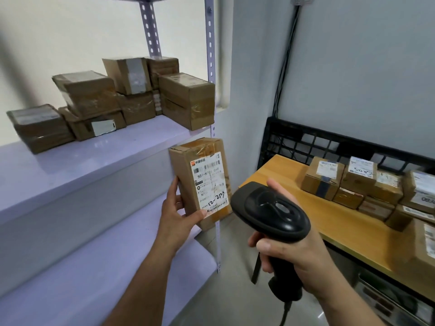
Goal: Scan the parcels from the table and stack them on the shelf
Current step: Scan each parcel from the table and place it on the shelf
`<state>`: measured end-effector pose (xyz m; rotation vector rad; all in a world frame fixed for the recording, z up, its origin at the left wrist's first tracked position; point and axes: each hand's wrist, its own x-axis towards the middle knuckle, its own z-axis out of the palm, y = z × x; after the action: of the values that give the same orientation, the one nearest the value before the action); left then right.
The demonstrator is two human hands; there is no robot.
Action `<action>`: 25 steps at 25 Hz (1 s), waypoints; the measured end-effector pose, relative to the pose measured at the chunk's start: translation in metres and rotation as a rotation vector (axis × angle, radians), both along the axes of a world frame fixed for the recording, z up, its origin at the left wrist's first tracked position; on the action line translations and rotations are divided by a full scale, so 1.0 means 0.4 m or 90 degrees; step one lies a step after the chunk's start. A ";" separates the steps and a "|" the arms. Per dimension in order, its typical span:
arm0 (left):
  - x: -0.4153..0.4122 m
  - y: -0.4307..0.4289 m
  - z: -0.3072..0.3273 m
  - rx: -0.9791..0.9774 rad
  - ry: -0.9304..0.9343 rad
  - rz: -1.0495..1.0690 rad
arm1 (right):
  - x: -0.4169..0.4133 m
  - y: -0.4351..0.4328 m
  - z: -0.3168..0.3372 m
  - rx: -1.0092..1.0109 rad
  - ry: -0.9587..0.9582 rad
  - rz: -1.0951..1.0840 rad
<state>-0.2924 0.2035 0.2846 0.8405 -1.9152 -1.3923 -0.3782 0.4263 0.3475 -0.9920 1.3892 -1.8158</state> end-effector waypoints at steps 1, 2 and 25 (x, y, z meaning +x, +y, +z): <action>0.005 0.007 0.005 -0.002 -0.004 0.008 | -0.002 0.000 0.001 -0.003 0.000 0.006; 0.008 0.014 0.008 -0.004 -0.007 0.015 | -0.005 0.001 0.002 -0.006 0.003 0.014; 0.070 0.091 0.106 -0.042 0.004 0.210 | -0.131 -0.031 0.036 0.003 0.037 0.152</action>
<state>-0.2643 0.2400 0.3271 1.0618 -1.7143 -1.1258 -0.4306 0.4137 0.3619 -1.1630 1.2504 -1.6184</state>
